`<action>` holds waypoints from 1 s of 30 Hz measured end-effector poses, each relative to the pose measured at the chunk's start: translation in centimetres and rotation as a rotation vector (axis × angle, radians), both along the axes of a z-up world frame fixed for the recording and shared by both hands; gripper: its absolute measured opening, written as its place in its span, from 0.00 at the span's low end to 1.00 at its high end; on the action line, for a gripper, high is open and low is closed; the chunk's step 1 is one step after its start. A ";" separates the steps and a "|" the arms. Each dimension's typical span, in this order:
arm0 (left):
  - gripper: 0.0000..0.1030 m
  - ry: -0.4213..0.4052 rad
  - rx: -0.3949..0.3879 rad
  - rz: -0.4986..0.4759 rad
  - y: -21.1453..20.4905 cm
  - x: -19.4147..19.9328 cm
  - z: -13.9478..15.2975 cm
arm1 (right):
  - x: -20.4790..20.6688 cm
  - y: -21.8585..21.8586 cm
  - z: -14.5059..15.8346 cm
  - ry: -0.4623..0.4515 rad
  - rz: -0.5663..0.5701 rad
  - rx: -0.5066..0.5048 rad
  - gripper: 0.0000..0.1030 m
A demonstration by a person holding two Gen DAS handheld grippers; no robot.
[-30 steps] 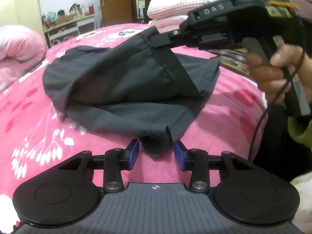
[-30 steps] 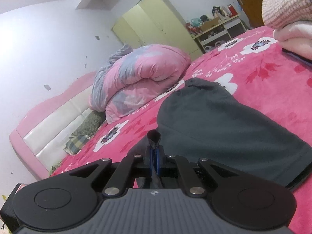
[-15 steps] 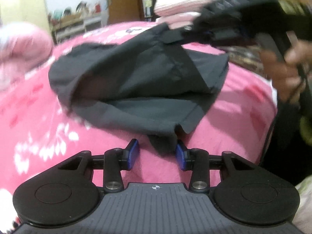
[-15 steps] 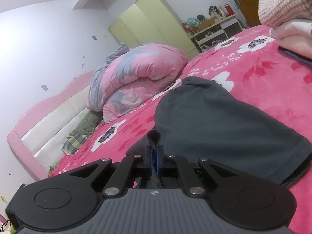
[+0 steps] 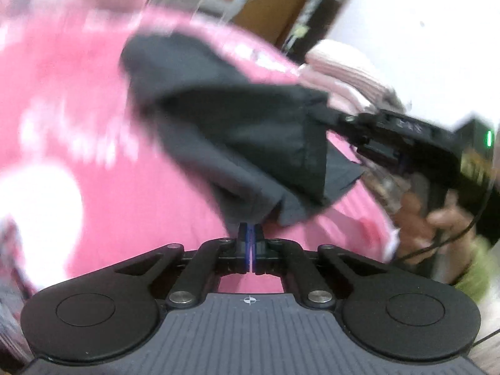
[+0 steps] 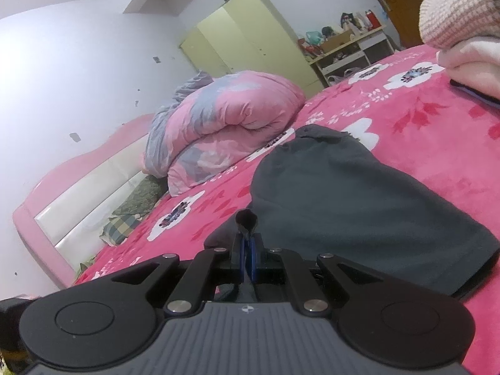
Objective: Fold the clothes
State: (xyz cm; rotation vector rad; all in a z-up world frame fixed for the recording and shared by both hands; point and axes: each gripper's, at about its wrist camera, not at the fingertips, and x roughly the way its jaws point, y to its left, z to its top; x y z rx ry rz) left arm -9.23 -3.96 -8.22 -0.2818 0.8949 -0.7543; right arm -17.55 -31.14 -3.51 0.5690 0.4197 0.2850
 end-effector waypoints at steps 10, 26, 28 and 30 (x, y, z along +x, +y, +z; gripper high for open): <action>0.43 0.137 -0.230 0.086 1.7 3.6 1.0 | -0.1 0.6 0.2 -0.007 0.025 -0.013 0.04; 0.02 0.327 -0.462 0.158 4.0 5.3 -1.8 | -0.4 0.1 0.4 -0.026 0.022 -0.010 0.04; 0.03 0.360 -0.478 0.172 4.4 5.0 -2.8 | -0.2 0.1 0.2 -0.024 0.024 -0.004 0.04; 0.07 0.387 -0.490 0.183 4.8 4.8 -3.6 | -0.2 0.2 0.2 -0.023 0.027 -0.001 0.04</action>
